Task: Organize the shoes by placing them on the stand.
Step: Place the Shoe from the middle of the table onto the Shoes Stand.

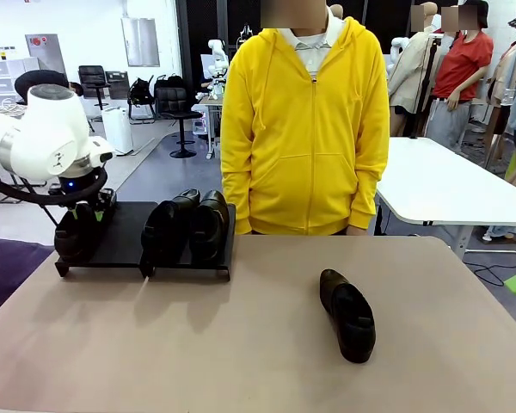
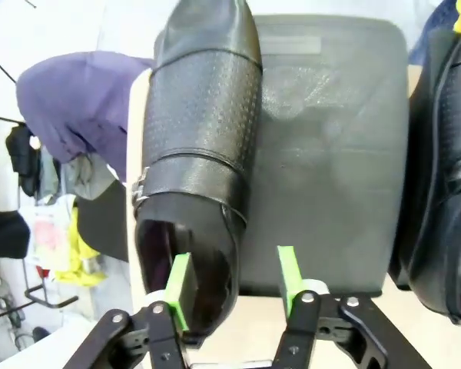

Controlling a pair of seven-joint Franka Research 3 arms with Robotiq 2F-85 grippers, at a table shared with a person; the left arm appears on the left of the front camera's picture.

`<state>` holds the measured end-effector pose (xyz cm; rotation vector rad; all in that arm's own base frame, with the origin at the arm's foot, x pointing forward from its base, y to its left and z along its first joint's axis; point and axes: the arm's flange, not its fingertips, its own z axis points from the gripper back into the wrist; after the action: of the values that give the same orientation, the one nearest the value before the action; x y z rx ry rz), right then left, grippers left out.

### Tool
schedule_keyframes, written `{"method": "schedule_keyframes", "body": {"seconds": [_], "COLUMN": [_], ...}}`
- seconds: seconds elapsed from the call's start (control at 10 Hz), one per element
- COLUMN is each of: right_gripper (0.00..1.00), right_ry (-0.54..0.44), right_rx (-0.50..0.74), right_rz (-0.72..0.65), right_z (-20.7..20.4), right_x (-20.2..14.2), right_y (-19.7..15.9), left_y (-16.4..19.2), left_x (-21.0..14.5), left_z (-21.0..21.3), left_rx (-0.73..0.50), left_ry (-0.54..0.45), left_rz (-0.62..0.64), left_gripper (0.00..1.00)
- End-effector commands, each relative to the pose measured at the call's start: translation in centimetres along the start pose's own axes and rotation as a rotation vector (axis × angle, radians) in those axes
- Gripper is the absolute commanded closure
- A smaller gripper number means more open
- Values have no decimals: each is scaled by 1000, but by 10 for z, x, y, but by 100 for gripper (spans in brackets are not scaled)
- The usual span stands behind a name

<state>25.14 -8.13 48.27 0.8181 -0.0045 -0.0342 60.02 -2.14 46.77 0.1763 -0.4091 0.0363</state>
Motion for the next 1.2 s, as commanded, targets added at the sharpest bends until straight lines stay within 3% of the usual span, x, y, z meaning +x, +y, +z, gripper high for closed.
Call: {"method": "schedule_keyframes", "body": {"seconds": [0.0,0.1,0.2,0.3,0.4,0.5,0.6,0.7,0.8,0.9,1.0,1.1], "right_gripper": [0,0,0,0,0,0,0,0,0,0,0,0], "right_ry": [1,1,1,1,1,1,1,1,1,1,1,1], "right_rx": [10,10,10,10,10,10,10,10,10,10,10,10], "right_rz": [23,23,23,23,23,23,23,23,23,23,23,23], "right_z": [3,3,3,3,3,3,3,3,3,3,3,3], "right_x": [0,0,0,0,0,0,0,0,0,0,0,0], "right_y": [0,0,0,0,0,0,0,0,0,0,0,0], "left_y": [2,4,12,21,31,42,56,79,109,138,164,179], "left_x": [-23,-37,-53,-70,-81,-91,-109,-134,-162,-189,-213,-229], "left_z": [48,80,109,138,156,161,159,152,140,126,112,108], "left_rx": [-33,-127,-145,-288,-436,-504,-622,-724,-861,-952,-993,-997], "left_ry": [-29,47,54,157,299,472,596,574,484,388,310,238], "left_rz": [-3,-40,-51,-192,-280,-240,-334,-349,-342,-239,-70,17], "left_gripper": [0,0,0,0,0,0,0,0,0,0,0,0]}}
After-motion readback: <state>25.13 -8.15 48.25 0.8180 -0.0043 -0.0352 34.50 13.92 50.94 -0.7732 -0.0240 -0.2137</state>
